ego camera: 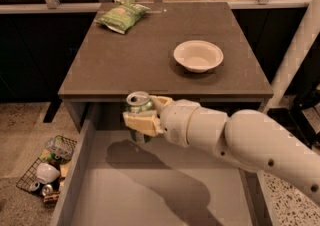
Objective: Place green can into top drawer
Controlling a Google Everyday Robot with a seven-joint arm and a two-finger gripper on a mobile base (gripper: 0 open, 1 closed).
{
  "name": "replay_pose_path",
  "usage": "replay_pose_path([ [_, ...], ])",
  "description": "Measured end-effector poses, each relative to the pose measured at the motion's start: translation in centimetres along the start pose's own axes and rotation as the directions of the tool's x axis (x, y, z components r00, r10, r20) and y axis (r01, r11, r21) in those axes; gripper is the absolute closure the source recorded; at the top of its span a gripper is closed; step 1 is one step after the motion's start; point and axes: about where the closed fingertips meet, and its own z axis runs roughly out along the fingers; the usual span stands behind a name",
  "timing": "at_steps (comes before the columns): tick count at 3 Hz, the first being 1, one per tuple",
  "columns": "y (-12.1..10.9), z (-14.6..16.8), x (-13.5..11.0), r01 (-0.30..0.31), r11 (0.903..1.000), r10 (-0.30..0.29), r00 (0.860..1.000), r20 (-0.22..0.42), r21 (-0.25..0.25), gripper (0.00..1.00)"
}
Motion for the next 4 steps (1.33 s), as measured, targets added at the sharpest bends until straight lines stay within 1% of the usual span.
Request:
replay_pose_path([
  [1, 5.1, -2.5, -0.3, 0.091, 0.9936, -0.088, 0.995, 0.041, -0.068, 1.00],
  [2, 4.4, -6.9, 0.2, 0.132, 0.9907, -0.129, 0.988, 0.087, -0.032, 1.00],
  [3, 3.8, -7.7, 0.4, 0.128, 0.9918, -0.126, 0.988, 0.086, -0.009, 1.00],
  [4, 3.9, -7.7, 0.4, 0.128, 0.9918, -0.126, 0.988, 0.086, -0.009, 1.00],
])
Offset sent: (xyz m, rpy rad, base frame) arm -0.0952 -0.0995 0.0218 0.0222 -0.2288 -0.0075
